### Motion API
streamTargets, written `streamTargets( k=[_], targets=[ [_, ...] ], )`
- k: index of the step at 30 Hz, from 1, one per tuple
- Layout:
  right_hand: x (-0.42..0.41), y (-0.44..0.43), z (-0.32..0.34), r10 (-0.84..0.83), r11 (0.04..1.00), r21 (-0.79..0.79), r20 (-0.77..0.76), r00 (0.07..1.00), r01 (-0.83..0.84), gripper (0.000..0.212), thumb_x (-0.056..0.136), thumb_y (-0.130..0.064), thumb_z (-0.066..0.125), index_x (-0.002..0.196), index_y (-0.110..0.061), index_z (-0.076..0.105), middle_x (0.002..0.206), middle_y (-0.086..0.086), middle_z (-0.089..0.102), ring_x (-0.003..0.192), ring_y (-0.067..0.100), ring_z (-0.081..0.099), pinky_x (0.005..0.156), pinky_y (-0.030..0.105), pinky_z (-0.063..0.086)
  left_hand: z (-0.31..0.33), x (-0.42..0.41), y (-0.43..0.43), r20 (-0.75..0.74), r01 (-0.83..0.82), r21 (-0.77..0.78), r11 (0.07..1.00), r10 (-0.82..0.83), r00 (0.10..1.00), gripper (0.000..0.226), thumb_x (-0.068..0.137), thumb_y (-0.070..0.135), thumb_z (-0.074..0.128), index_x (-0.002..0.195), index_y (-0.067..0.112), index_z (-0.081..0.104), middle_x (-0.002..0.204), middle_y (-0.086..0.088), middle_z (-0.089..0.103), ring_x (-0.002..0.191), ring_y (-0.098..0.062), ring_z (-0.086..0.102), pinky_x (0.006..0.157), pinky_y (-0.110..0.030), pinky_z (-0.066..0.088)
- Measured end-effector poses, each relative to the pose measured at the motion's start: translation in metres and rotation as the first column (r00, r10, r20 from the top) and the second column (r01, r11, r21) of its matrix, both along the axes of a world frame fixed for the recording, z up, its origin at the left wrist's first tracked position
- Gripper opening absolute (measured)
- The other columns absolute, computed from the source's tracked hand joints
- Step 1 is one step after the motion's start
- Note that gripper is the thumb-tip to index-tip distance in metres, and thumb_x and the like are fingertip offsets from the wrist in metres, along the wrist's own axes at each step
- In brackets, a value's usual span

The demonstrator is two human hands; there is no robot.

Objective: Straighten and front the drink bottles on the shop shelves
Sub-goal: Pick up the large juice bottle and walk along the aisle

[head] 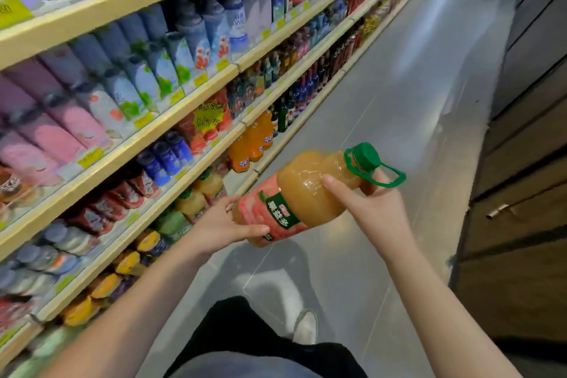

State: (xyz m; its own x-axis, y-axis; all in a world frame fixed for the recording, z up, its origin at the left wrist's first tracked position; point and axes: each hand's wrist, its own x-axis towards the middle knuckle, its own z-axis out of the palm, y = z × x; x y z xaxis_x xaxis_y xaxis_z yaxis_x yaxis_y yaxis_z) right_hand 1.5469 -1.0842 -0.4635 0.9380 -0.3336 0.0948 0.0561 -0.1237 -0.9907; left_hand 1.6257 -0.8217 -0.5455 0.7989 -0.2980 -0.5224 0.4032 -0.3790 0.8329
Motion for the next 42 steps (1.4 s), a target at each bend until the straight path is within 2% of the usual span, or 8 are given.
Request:
streamTargets(
  k=[6,10,14,25,29,34,38,42],
  targets=[
    [0.083,-0.038,0.002,0.136,0.988,-0.068,-0.03,0.99,-0.138,0.051,0.077,-0.039,0.086,0.123,-0.026,0.068,0.117,-0.02,0.072,0.109,-0.002,0.067,0.082,0.01,0.053,0.0,0.038,-0.031,-0.034,-0.132,0.055,0.99,0.134,0.99,0.11,0.034,0.048,0.101,0.129,0.032,0.049,0.099,0.014,0.073,0.088,-0.001,0.072,0.07,-0.02,0.057],
    [0.141,-0.044,-0.007,0.224,0.97,-0.086,-0.05,0.973,-0.227,0.05,0.077,-0.043,0.083,0.123,-0.033,0.067,0.117,-0.026,0.07,0.109,-0.006,0.065,0.082,0.007,0.051,-0.013,0.072,-0.034,0.004,-0.148,0.113,0.982,0.148,0.989,0.101,0.034,0.059,0.097,0.124,0.035,0.058,0.11,0.008,0.072,0.103,-0.014,0.068,0.092,-0.043,0.057],
    [0.194,-0.038,-0.015,0.288,0.948,-0.116,-0.071,0.955,-0.295,0.043,0.081,-0.04,0.08,0.121,-0.03,0.068,0.117,-0.022,0.071,0.11,-0.004,0.065,0.084,0.008,0.051,-0.027,0.11,-0.031,-0.004,-0.19,0.152,0.97,0.193,0.981,0.119,0.038,0.059,0.095,0.142,0.032,0.043,0.119,0.005,0.065,0.109,-0.016,0.064,0.1,-0.039,0.052],
    [0.333,-0.036,-0.02,0.516,0.847,-0.069,-0.129,0.847,-0.526,0.03,0.085,-0.026,0.08,0.111,-0.034,0.067,0.108,-0.022,0.073,0.102,-0.002,0.069,0.076,0.01,0.053,-0.047,0.191,-0.048,-0.068,-0.398,-0.012,0.917,0.397,0.915,0.068,0.057,0.026,0.096,0.107,0.04,0.052,0.087,0.033,0.07,0.079,0.013,0.066,0.058,-0.002,0.047],
    [0.38,-0.038,-0.036,0.593,0.796,-0.012,-0.191,0.782,-0.606,0.035,0.086,-0.013,0.081,0.113,-0.031,0.069,0.107,-0.021,0.074,0.1,-0.002,0.069,0.077,0.01,0.053,-0.06,0.201,-0.059,-0.103,-0.53,-0.014,0.848,0.526,0.844,0.08,0.058,0.02,0.096,0.12,0.033,0.048,0.092,0.014,0.075,0.081,0.005,0.07,0.06,-0.008,0.051],
    [0.432,-0.039,-0.061,0.699,0.68,0.043,-0.339,0.629,-0.732,0.034,0.07,-0.04,0.092,0.095,-0.052,0.073,0.096,-0.033,0.073,0.09,-0.014,0.067,0.066,0.001,0.049,-0.075,0.21,-0.092,-0.162,-0.719,0.068,0.692,0.719,0.676,0.105,0.039,0.026,0.094,0.132,0.024,0.046,0.098,0.004,0.072,0.087,-0.007,0.069,0.07,-0.023,0.054],
    [0.466,-0.037,-0.078,0.74,0.566,-0.017,-0.431,0.517,-0.824,0.078,0.053,-0.06,0.088,0.124,-0.037,0.064,0.112,-0.025,0.072,0.104,-0.006,0.066,0.087,0.015,0.053,-0.096,0.214,-0.122,-0.213,-0.823,0.104,0.558,0.821,0.53,0.104,0.035,0.029,0.079,0.133,0.02,0.047,0.103,-0.003,0.072,0.096,-0.017,0.069,0.085,-0.031,0.056],
    [0.485,-0.033,-0.094,0.76,0.521,0.043,-0.476,0.441,-0.852,0.065,0.062,-0.045,0.093,0.119,-0.037,0.063,0.11,-0.029,0.067,0.096,-0.018,0.061,0.068,0.0,0.047,-0.115,0.217,-0.145,-0.267,-0.881,0.105,0.461,0.866,0.422,0.108,0.036,0.029,0.086,0.136,0.027,0.043,0.109,-0.006,0.071,0.105,-0.024,0.067,0.099,-0.043,0.053]
  ],
)
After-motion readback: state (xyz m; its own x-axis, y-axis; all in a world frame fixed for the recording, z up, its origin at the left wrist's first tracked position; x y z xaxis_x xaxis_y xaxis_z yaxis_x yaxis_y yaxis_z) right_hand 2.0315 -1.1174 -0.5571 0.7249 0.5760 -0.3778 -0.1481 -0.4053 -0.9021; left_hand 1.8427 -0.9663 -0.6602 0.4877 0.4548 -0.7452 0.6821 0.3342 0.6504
